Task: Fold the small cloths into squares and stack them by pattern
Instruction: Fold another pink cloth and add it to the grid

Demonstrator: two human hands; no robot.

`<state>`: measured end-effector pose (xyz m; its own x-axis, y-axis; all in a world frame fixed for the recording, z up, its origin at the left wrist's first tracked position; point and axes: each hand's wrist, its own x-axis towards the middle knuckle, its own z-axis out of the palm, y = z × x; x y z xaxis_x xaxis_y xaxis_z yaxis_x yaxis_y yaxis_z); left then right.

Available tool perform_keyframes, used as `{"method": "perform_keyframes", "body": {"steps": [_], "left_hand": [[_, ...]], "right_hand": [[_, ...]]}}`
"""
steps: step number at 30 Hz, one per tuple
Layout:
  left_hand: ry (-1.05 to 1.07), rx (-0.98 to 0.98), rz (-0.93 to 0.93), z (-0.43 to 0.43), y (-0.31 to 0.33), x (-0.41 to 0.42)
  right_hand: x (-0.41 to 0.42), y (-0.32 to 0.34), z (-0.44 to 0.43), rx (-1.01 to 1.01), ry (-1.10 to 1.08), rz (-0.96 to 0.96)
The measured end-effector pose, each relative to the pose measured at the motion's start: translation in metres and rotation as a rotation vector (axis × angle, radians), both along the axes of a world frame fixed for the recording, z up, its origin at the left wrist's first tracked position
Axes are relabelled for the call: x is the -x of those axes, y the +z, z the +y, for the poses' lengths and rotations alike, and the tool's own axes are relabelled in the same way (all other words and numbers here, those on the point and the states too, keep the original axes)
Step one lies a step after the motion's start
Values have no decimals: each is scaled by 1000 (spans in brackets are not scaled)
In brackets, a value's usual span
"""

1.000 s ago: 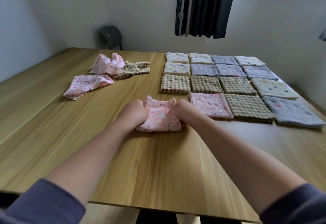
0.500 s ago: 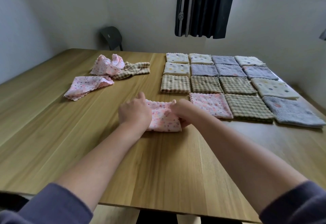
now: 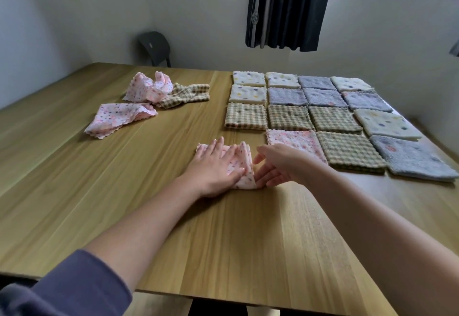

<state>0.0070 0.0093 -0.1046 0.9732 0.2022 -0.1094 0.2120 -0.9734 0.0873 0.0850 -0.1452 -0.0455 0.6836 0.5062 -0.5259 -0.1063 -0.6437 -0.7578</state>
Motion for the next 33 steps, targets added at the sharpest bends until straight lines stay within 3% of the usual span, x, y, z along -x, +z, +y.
{"method": "perform_keyframes", "body": {"steps": [3, 5, 8, 12, 15, 19, 21, 25, 27, 31, 33], "left_hand": [[-5, -4, -14, 0, 0, 2], [-3, 7, -36, 0, -1, 3], [-15, 34, -92, 4, -5, 5], [-141, 47, -82, 21, -1, 16], [-61, -5, -171, 49, 3, 26], [172, -16, -378, 57, 4, 23], [209, 30, -365, 50, 1, 16], [338, 24, -427, 60, 1, 5], [371, 13, -431, 68, 2, -1], [406, 96, -398, 73, -3, -9], [412, 115, -386, 76, -8, -9]], "right_hand": [[-1, -8, -1, -75, -61, -199], [-1, -16, 0, -159, -28, -519], [5, -30, 2, -186, 214, -951], [3, -50, -4, -65, 523, -1135], [2, -53, -8, 65, 489, -1355], [10, -45, 1, -37, 539, -1311], [15, -46, 7, -66, 609, -1229], [12, -44, 19, 29, 579, -1289], [9, -42, 26, -25, 580, -1291], [3, -48, 38, 54, 806, -1077], [3, -54, 41, 120, 800, -1036]]}}
